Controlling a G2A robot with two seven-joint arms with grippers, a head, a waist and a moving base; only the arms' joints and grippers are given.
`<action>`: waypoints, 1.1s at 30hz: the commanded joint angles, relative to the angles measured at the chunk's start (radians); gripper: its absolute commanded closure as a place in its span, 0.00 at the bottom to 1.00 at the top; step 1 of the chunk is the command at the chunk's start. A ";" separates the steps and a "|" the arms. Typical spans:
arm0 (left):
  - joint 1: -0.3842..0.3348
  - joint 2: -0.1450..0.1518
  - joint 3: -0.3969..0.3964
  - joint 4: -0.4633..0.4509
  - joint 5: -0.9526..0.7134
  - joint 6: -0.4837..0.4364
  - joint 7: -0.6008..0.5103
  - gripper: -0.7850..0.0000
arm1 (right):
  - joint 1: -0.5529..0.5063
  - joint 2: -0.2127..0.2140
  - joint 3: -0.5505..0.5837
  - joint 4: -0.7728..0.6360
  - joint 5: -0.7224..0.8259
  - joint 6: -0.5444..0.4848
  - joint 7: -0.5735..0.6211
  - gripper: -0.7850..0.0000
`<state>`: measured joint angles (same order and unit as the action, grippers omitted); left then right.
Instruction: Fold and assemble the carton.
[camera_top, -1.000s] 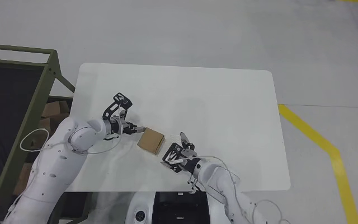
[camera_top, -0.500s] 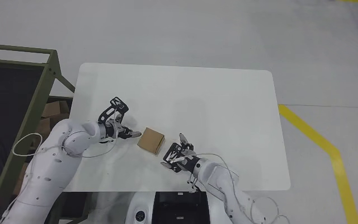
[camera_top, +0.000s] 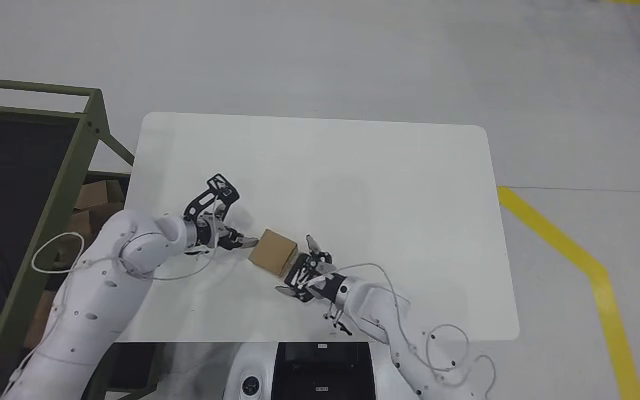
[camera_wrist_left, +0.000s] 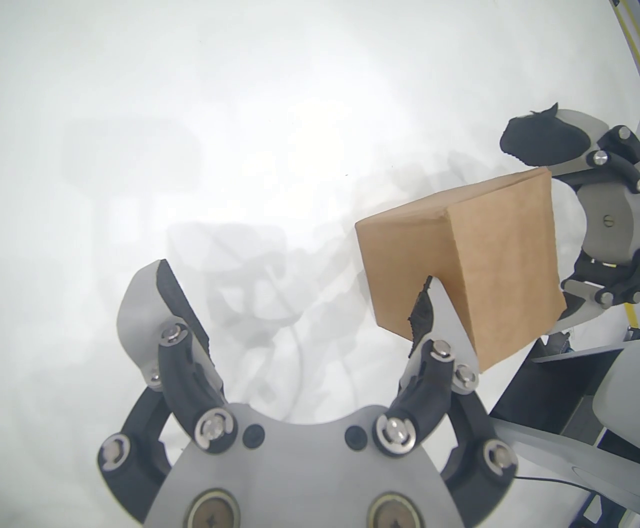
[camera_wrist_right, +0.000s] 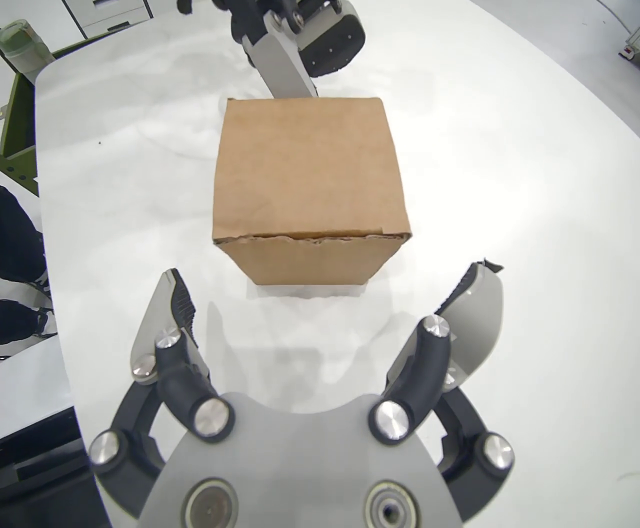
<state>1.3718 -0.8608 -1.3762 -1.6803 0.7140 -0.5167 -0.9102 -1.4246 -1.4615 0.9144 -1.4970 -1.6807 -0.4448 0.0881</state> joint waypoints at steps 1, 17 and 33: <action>-0.005 0.000 0.007 0.002 -0.001 0.001 -0.002 0.00 | 0.013 -0.001 -0.005 0.020 0.006 0.000 -0.025 0.00; -0.028 -0.001 0.043 0.002 0.004 0.004 -0.010 0.00 | 0.075 -0.007 -0.060 0.152 0.041 0.032 -0.210 0.00; -0.029 0.001 0.061 -0.005 0.017 0.007 -0.004 0.00 | 0.126 -0.010 -0.100 0.230 0.040 0.040 -0.268 0.00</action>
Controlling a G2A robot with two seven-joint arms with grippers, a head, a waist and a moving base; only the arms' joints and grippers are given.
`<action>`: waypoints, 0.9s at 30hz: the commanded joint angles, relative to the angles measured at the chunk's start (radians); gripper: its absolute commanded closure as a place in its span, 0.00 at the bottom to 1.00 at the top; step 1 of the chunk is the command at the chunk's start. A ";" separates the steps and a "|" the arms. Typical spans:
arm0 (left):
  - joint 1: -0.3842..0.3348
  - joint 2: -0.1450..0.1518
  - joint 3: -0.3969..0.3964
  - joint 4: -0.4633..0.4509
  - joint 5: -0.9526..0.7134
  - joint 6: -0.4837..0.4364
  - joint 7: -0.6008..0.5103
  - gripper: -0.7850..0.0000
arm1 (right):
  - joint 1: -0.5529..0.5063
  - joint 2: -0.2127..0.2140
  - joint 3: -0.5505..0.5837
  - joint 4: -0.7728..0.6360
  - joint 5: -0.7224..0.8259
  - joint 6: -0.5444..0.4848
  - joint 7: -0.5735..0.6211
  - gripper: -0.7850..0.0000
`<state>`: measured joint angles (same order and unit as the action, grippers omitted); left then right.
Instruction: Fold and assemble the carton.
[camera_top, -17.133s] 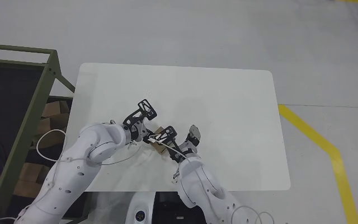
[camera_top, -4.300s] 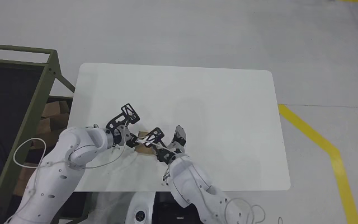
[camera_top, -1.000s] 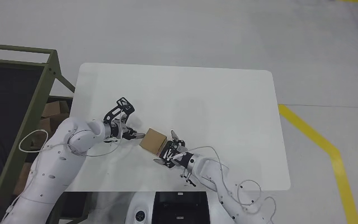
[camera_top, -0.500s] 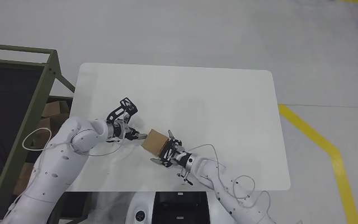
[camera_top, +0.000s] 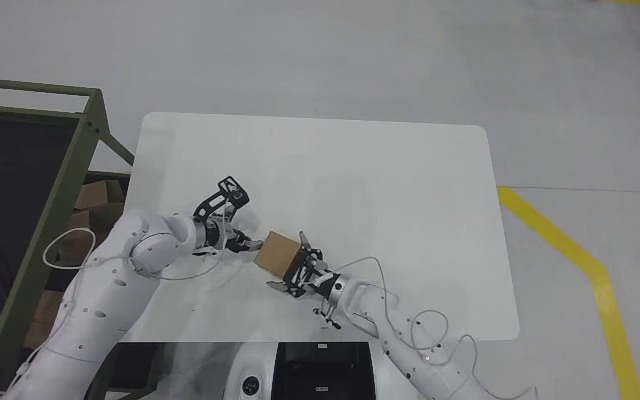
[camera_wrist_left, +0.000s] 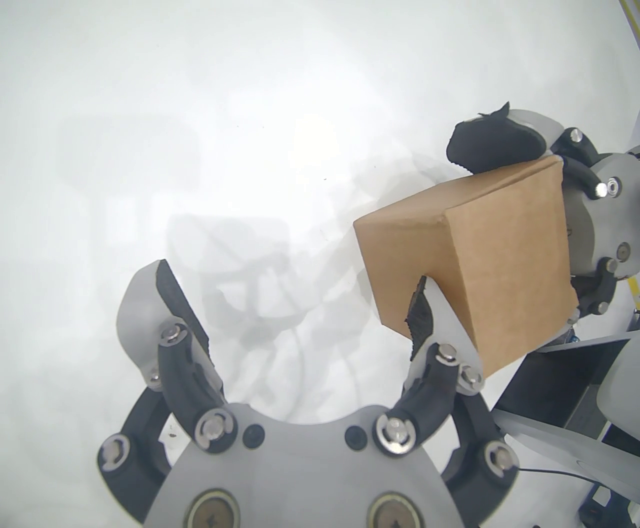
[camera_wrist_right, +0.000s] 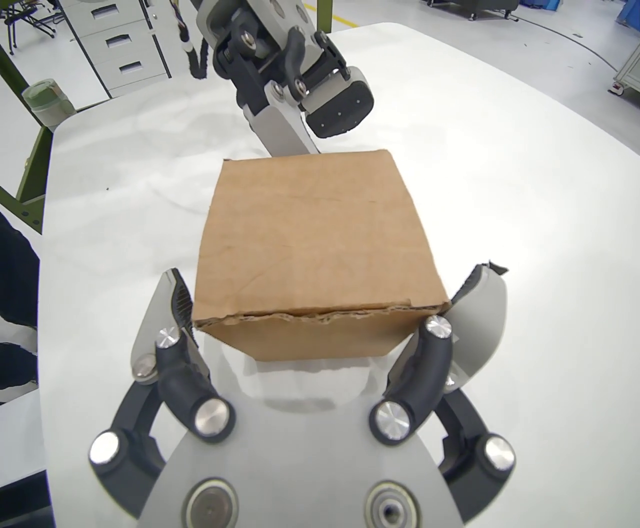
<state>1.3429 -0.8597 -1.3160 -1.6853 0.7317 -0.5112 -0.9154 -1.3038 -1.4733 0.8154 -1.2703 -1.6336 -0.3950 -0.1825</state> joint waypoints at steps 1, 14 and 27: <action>-0.001 0.000 0.002 0.000 -0.001 0.002 0.001 0.00 | 0.010 0.003 0.000 0.003 -0.009 -0.025 0.004 0.00; -0.014 0.000 0.009 0.001 -0.013 0.021 0.005 0.00 | -0.039 0.047 0.062 -0.094 -0.068 -0.073 -0.011 0.00; -0.052 -0.005 0.033 0.013 -0.033 0.057 -0.004 0.00 | 0.001 0.052 0.051 -0.073 -0.050 -0.106 0.024 0.00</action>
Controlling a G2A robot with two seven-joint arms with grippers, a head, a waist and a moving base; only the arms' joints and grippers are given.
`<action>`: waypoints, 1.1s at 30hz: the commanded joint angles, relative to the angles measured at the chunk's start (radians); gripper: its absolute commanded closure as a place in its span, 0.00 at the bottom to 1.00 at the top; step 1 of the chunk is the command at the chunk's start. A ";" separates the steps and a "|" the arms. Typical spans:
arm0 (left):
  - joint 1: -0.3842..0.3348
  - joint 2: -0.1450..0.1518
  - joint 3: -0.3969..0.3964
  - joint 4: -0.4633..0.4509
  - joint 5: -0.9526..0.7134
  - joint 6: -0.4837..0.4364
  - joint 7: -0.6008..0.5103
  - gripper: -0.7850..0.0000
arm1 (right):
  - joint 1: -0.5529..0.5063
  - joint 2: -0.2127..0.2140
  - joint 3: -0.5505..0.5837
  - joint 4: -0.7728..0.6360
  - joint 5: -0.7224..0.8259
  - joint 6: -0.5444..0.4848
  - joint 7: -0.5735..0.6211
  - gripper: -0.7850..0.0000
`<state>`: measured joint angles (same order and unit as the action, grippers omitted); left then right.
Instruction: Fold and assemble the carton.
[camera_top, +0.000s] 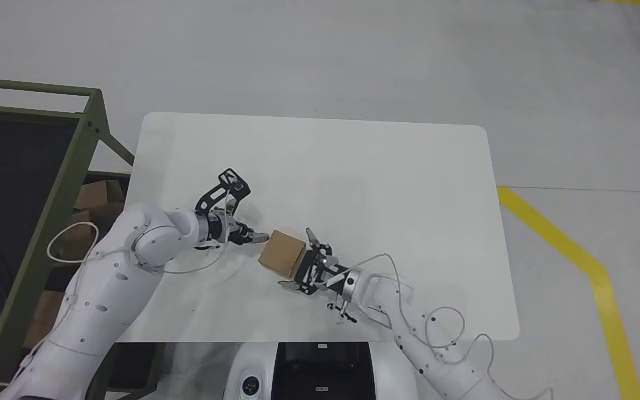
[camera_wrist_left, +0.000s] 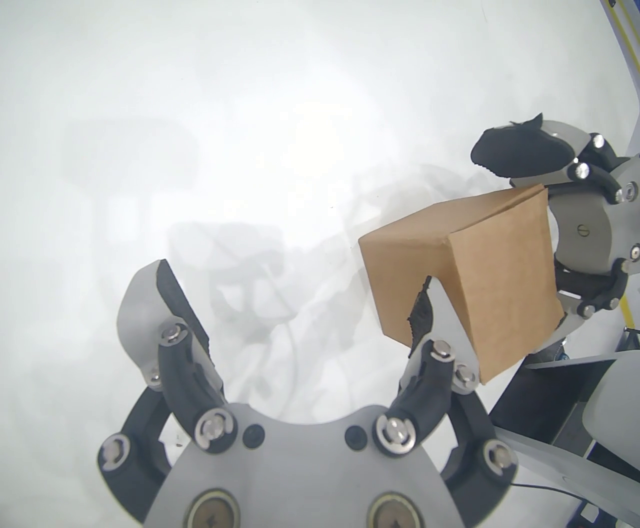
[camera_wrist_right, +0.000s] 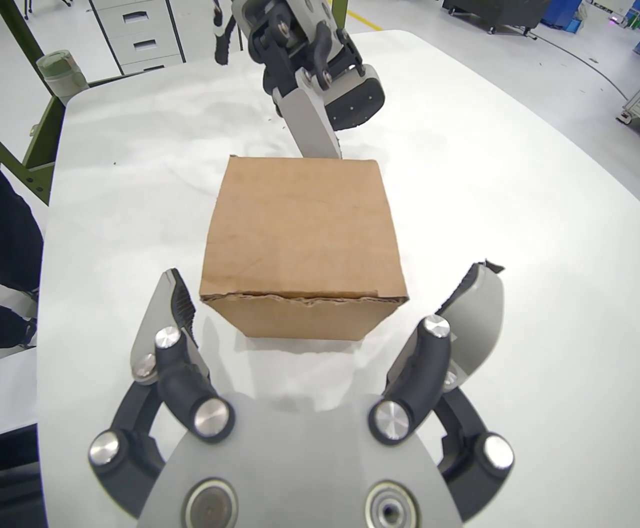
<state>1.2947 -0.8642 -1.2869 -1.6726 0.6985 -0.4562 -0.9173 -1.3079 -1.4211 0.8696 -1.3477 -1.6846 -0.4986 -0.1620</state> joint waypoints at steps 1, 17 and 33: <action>-0.008 -0.001 0.007 0.002 -0.002 0.002 -0.004 0.00 | 0.010 -0.001 -0.006 0.009 0.004 -0.003 0.006 0.00; -0.052 -0.008 0.055 0.011 0.006 0.004 -0.026 0.00 | 0.062 -0.003 -0.035 0.063 0.040 -0.030 -0.011 0.00; -0.065 -0.008 0.071 0.013 0.009 -0.006 -0.033 0.00 | 0.048 -0.004 -0.049 0.058 0.060 0.061 -0.027 0.00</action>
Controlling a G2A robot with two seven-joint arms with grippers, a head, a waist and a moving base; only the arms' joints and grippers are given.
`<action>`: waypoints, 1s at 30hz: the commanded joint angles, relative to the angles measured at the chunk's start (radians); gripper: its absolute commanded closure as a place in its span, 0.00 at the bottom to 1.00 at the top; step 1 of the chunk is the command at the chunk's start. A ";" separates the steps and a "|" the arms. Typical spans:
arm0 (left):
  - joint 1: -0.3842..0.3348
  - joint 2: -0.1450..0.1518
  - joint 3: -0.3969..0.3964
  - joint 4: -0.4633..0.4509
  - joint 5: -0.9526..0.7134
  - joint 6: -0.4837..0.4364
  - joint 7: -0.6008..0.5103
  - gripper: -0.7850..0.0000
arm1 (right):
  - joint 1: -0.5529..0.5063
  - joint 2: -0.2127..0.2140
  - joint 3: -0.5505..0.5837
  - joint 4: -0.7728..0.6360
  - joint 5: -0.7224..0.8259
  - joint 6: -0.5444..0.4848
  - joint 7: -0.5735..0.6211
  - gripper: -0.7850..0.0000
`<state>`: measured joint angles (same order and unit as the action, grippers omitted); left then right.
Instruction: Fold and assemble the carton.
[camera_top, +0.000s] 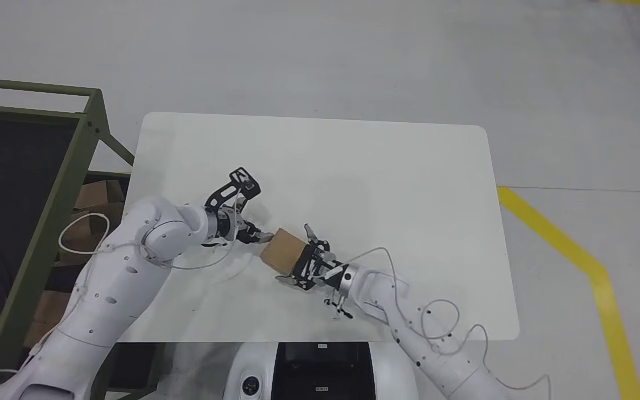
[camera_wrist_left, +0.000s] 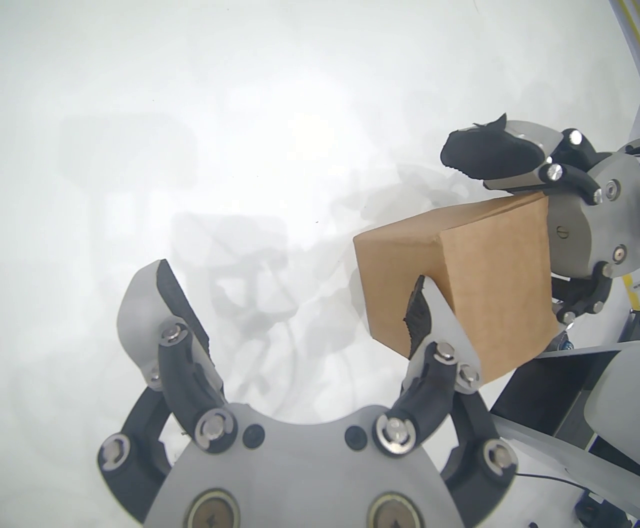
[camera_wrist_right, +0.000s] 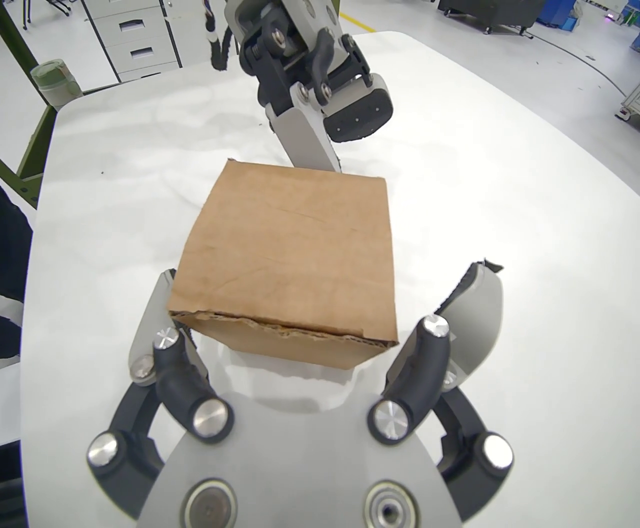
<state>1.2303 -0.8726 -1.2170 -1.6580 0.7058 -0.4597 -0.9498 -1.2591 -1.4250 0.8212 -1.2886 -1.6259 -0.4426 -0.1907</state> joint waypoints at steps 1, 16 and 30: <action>0.000 0.000 0.002 -0.002 0.004 -0.004 -0.001 0.00 | -0.003 0.000 -0.001 -0.001 0.003 0.014 0.007 0.00; 0.008 0.003 0.003 -0.006 0.016 -0.014 0.006 0.00 | -0.005 -0.001 -0.009 -0.006 0.034 0.043 0.029 0.38; 0.009 0.005 0.004 -0.007 0.020 -0.016 0.010 0.00 | -0.001 0.004 -0.010 -0.008 0.040 0.031 0.024 0.40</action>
<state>1.2390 -0.8674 -1.2121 -1.6652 0.7261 -0.4780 -0.9424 -1.2600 -1.4218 0.8102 -1.2957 -1.5872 -0.4111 -0.1649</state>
